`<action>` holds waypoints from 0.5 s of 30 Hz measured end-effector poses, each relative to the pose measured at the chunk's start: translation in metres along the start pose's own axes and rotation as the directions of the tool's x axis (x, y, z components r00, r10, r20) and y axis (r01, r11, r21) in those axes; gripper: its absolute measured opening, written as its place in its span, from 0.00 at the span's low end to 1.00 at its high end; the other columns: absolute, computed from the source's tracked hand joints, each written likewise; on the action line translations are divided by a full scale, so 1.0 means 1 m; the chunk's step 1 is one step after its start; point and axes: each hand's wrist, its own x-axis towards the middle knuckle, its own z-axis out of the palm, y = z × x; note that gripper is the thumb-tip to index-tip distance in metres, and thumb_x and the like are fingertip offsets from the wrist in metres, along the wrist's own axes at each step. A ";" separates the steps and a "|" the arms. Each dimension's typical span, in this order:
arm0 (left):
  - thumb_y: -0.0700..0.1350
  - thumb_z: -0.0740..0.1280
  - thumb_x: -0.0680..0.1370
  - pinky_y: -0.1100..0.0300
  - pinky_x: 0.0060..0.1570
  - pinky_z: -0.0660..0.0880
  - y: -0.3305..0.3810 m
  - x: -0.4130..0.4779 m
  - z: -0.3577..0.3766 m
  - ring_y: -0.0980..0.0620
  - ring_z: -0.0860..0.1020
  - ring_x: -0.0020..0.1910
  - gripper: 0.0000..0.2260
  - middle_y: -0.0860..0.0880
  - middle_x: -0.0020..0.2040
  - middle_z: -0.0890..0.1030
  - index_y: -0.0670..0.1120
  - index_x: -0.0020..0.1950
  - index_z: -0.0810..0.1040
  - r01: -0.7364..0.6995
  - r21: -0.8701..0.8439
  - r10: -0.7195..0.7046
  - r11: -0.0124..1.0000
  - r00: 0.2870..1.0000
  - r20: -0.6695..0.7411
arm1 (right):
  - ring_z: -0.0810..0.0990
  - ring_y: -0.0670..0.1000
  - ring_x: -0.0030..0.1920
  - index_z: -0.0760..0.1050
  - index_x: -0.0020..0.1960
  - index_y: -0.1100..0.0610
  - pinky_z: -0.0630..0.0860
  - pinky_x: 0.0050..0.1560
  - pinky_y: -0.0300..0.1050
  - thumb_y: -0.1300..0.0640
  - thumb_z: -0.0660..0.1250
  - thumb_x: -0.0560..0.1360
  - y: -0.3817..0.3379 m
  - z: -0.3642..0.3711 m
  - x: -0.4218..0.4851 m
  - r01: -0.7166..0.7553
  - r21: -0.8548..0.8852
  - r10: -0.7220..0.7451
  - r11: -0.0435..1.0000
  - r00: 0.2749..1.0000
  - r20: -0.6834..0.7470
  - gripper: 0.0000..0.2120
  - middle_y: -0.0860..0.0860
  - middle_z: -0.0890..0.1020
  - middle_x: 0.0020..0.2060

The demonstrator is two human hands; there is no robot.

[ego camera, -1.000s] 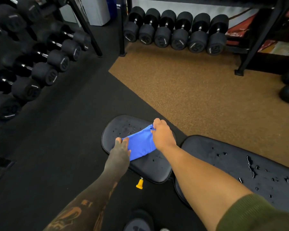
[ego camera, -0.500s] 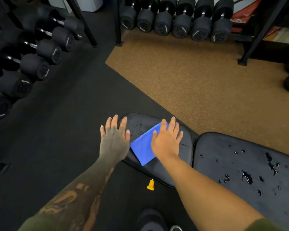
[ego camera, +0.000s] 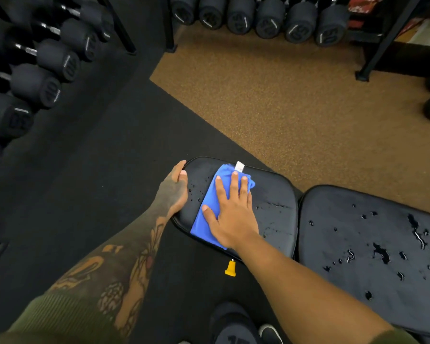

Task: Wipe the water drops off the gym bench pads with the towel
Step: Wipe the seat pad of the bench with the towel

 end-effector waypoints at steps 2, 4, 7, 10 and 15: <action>0.48 0.51 0.83 0.54 0.72 0.61 -0.002 0.002 0.001 0.49 0.67 0.71 0.19 0.48 0.75 0.67 0.54 0.75 0.65 -0.010 -0.030 0.009 1.000 1.000 -0.014 | 0.31 0.58 0.76 0.41 0.79 0.47 0.40 0.75 0.55 0.34 0.46 0.77 0.007 -0.001 -0.007 0.096 -0.025 -0.096 0.995 0.995 0.012 0.36 0.54 0.35 0.77; 0.48 0.52 0.83 0.53 0.73 0.60 -0.004 0.002 0.001 0.50 0.66 0.72 0.19 0.49 0.75 0.67 0.54 0.75 0.65 -0.018 -0.045 0.017 0.999 1.000 -0.021 | 0.31 0.55 0.76 0.40 0.78 0.45 0.41 0.75 0.54 0.33 0.47 0.77 0.019 -0.005 -0.008 0.146 -0.026 -0.145 0.989 0.989 0.035 0.36 0.52 0.36 0.78; 0.48 0.52 0.83 0.53 0.73 0.60 -0.005 0.002 0.002 0.50 0.66 0.72 0.19 0.50 0.75 0.67 0.55 0.75 0.66 -0.015 -0.075 0.012 0.997 0.999 -0.034 | 0.30 0.54 0.76 0.39 0.78 0.44 0.43 0.76 0.56 0.33 0.49 0.76 0.031 -0.012 0.005 0.168 -0.038 -0.165 0.985 0.984 0.062 0.36 0.51 0.36 0.78; 0.48 0.52 0.83 0.53 0.72 0.62 -0.006 0.000 0.003 0.50 0.67 0.71 0.19 0.50 0.74 0.68 0.55 0.74 0.66 -0.023 -0.078 0.019 0.997 0.999 -0.048 | 0.31 0.57 0.76 0.40 0.79 0.46 0.42 0.76 0.58 0.37 0.53 0.77 0.019 -0.014 0.024 0.146 -0.033 -0.145 0.989 0.988 0.053 0.37 0.54 0.36 0.78; 0.47 0.52 0.83 0.54 0.72 0.62 -0.006 0.000 0.005 0.51 0.68 0.70 0.19 0.50 0.73 0.69 0.54 0.74 0.67 -0.040 -0.094 0.033 0.995 0.997 -0.076 | 0.32 0.60 0.76 0.42 0.79 0.49 0.39 0.75 0.58 0.40 0.53 0.78 -0.022 -0.008 0.035 0.160 -0.035 -0.159 0.987 0.987 0.017 0.36 0.57 0.37 0.78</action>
